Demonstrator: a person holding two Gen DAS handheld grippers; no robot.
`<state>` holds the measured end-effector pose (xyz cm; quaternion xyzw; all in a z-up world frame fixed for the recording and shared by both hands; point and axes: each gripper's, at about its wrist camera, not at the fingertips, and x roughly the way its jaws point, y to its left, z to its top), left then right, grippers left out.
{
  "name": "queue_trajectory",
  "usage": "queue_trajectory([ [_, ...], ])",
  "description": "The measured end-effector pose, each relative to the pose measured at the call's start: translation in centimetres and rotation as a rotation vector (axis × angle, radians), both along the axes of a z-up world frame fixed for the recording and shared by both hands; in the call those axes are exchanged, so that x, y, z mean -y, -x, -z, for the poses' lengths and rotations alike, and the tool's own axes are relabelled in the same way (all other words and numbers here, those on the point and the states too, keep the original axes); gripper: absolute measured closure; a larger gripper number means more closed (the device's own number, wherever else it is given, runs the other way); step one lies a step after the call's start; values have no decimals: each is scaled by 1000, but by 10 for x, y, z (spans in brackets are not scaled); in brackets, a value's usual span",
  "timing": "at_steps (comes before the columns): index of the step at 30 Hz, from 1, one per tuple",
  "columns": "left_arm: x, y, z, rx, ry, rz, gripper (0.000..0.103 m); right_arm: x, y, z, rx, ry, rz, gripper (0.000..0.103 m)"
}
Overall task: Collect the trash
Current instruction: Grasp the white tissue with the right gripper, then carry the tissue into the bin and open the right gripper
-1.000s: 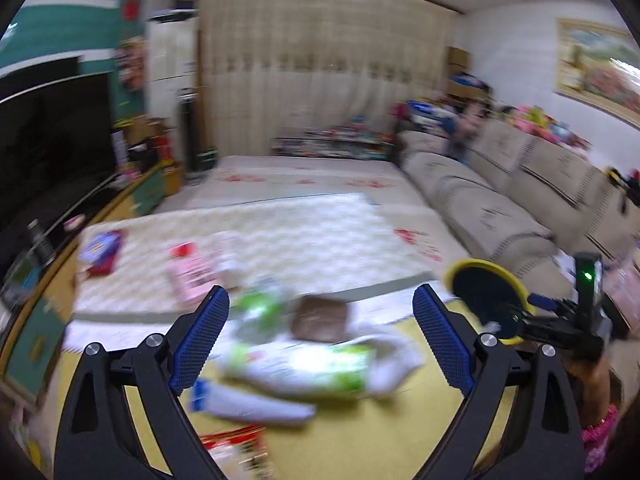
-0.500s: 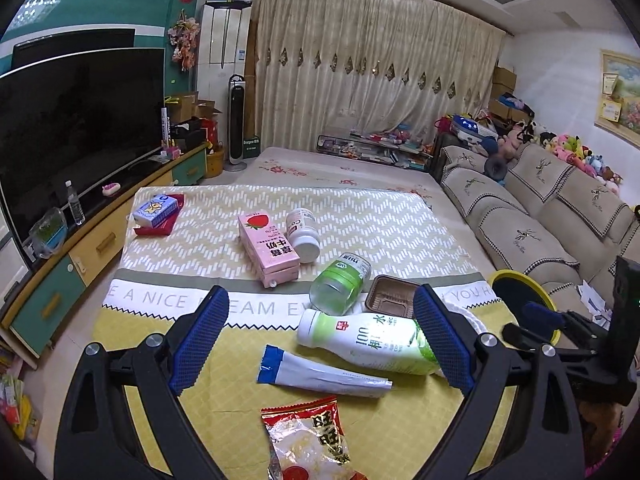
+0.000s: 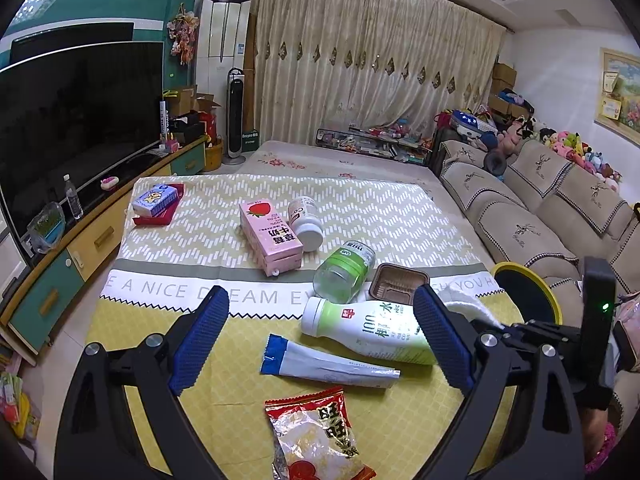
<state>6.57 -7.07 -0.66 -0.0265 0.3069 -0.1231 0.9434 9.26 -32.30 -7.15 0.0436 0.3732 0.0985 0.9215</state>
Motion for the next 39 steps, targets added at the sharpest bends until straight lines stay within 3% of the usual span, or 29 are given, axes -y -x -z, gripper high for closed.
queue_trajectory([
  [15, 7, -4, 4, -6, 0, 20, 11, 45, 21, -52, 139, -22, 103, 99],
  [23, 16, -7, 6, -15, -13, 36, 11, 102, 27, -63, 165, 0, 255, 99],
  [31, 22, -10, 8, -22, -23, 47, 11, 186, 18, -42, 104, 33, 479, 98],
  [39, 29, -15, 13, -35, -37, 59, 11, 234, -6, -1, -15, 50, 574, 93],
])
